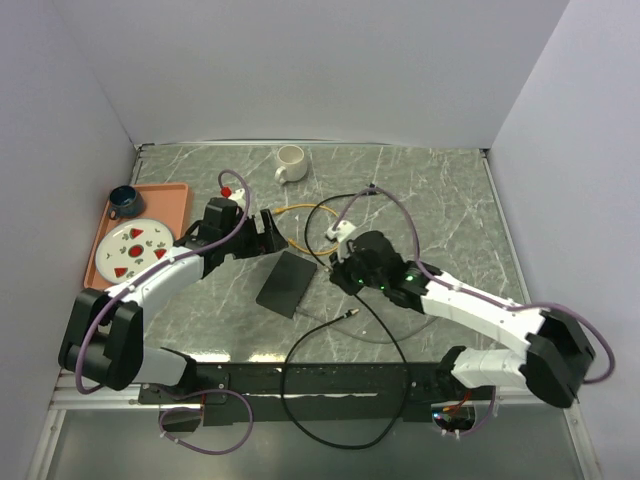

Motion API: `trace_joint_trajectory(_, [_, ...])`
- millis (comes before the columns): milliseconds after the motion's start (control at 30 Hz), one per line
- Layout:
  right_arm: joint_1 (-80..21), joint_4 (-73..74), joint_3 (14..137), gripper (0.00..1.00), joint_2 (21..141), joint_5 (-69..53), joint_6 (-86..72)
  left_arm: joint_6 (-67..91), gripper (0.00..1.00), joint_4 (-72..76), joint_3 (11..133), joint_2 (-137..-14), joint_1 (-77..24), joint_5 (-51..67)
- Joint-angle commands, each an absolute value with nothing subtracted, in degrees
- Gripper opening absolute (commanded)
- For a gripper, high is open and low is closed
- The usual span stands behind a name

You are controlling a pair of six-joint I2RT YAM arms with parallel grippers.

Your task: Insert the plug into the switch port

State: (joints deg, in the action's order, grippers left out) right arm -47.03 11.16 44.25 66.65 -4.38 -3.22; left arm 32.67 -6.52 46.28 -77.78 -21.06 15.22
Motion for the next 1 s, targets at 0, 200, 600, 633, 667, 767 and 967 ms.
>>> trace_joint_trajectory(0, [-50.2, 8.4, 46.4, 0.00, 72.4, -3.7, -5.2, 33.4, 0.97, -2.9, 45.4, -78.5, -20.6, 16.4])
trace_joint_trajectory(200, [-51.2, 6.2, 45.4, 0.00, 77.7, -3.2, -5.7, 33.1, 0.97, -2.2, 43.6, -78.5, -20.5, 16.2])
trace_joint_trajectory(600, [-53.5, 4.5, 47.8, 0.00, 88.9, -1.2, -6.4, 33.0, 0.99, 1.0, 41.6, -81.2, -20.4, 20.0])
trace_joint_trajectory(633, [-53.5, 4.0, 47.8, 0.00, 89.6, -1.1, -6.2, 33.0, 0.99, 1.4, 41.5, -81.3, -20.3, 20.2])
trace_joint_trajectory(667, [-53.6, 3.7, 47.8, 0.00, 89.9, -1.2, -6.2, 33.0, 0.99, 1.5, 41.3, -81.5, -20.3, 20.4])
trace_joint_trajectory(767, [-53.8, 2.6, 47.6, 0.00, 91.1, -1.5, -6.1, 33.1, 0.97, 2.1, 40.9, -82.3, -20.3, 20.8])
trace_joint_trajectory(967, [-54.4, 1.1, 47.8, 0.00, 93.0, -1.8, -6.0, 33.3, 0.93, 3.2, 40.1, -83.1, -20.3, 22.0])
